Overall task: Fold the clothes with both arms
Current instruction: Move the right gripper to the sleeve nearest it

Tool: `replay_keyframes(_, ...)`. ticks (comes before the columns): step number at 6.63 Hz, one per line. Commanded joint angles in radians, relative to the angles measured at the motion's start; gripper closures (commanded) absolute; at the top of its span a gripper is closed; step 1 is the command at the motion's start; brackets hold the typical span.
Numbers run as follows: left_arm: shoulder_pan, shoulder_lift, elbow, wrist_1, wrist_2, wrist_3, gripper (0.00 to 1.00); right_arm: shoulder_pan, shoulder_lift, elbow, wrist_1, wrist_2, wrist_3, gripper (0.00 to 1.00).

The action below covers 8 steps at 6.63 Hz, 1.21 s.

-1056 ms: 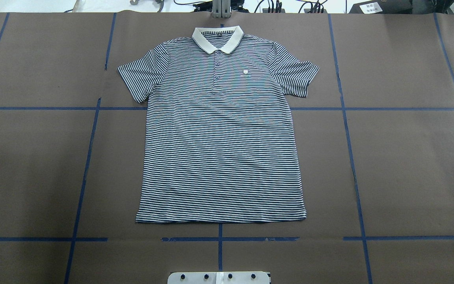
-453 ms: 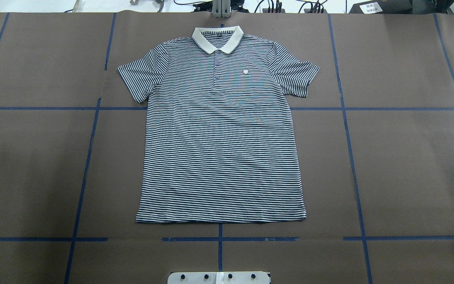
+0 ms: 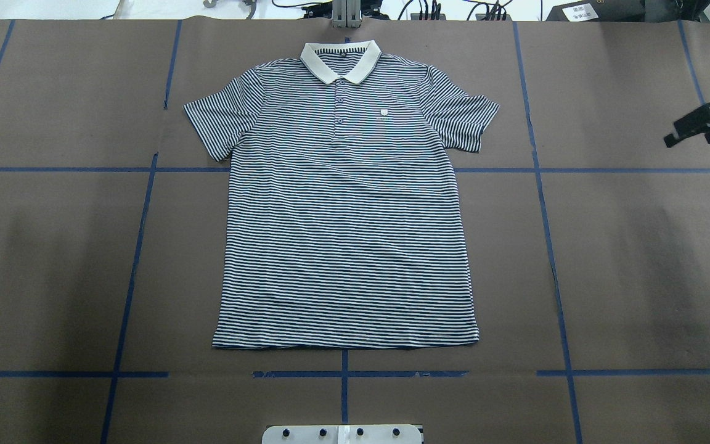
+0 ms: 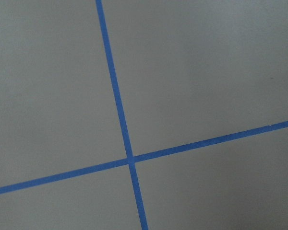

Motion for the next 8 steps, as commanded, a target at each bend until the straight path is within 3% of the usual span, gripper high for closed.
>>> replay_keyframes(1,0.001,0.004,0.026,-0.086,0.008,0.002,0.00,-0.141,0.237,-0.177,0.166,-0.138,0.410,0.00)
replay_keyframes(2,0.003,0.007,0.022,-0.092,0.000,0.003,0.00,-0.202,0.331,-0.275,0.291,-0.257,0.641,0.00)
replay_keyframes(3,0.003,0.013,0.014,-0.108,-0.006,-0.006,0.00,-0.252,0.388,-0.345,0.350,-0.342,0.732,0.03)
replay_keyframes(4,0.003,0.014,0.025,-0.108,-0.004,-0.003,0.00,-0.273,0.416,-0.376,0.352,-0.390,0.774,0.13)
replay_keyframes(5,0.003,0.014,0.019,-0.109,-0.007,-0.004,0.00,-0.281,0.489,-0.481,0.354,-0.402,0.774,0.17)
replay_keyframes(8,0.003,0.014,0.016,-0.109,-0.007,-0.003,0.00,-0.299,0.511,-0.538,0.352,-0.416,0.774,0.28)
